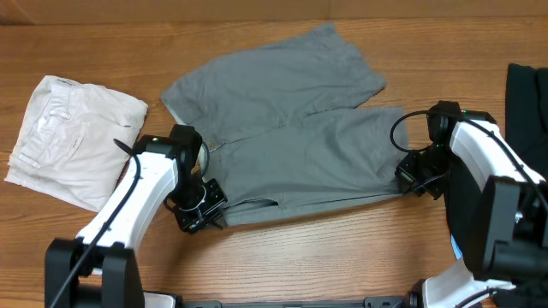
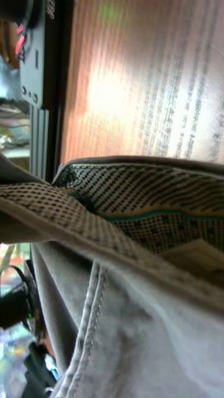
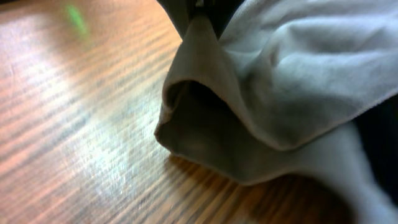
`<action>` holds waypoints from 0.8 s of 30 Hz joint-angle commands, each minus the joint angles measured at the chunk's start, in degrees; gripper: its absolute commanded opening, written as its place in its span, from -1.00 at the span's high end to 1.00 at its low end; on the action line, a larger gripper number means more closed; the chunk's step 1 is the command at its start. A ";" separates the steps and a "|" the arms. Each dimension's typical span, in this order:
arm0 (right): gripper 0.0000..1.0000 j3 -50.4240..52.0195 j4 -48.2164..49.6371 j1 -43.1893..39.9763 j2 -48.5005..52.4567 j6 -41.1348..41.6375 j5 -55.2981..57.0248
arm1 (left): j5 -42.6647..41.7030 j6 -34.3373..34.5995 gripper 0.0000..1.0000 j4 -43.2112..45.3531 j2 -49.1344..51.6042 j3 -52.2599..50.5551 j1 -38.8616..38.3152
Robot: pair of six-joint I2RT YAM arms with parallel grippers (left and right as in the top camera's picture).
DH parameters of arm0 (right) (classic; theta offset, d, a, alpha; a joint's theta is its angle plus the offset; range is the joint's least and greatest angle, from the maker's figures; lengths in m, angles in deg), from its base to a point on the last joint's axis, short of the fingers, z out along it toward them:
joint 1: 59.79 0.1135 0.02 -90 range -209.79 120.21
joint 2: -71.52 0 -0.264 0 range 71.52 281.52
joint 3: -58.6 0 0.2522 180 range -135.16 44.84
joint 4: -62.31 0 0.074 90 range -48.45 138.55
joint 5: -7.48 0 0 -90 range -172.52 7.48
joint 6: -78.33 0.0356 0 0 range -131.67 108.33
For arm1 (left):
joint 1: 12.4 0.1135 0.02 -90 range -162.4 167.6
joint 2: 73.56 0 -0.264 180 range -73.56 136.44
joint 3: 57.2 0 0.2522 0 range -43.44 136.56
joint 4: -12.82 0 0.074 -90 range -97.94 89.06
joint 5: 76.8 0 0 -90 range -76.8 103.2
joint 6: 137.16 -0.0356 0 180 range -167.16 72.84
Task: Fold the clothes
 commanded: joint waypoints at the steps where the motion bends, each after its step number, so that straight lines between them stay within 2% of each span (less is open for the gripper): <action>1: 0.92 -2.14 -0.35 -1.73 -9.53 -1.09 9.35 | 10.47 -5.40 0.92 -4.26 -6.73 -0.26 1.86; 8: 0.93 -2.43 -4.72 -1.73 -26.03 -1.16 9.38 | 10.43 -6.97 0.92 -10.71 -24.57 -0.24 1.86; 11: 0.93 -4.37 -4.94 -1.64 -31.34 -4.59 8.81 | 10.49 -6.75 0.91 -11.37 -30.80 -0.22 1.86; 14: 0.93 -9.20 -4.68 -1.31 -34.03 -8.59 7.21 | 13.00 -2.34 0.92 -10.51 -35.06 -0.22 1.90; 19: 0.92 -18.03 0.83 0.94 -32.72 -14.43 4.11 | 14.38 -0.81 0.91 -2.32 -37.29 -0.22 1.90; 24: 0.93 -20.87 12.81 6.25 -28.17 -16.59 3.61 | 18.40 5.68 0.92 7.82 -34.67 -0.22 2.29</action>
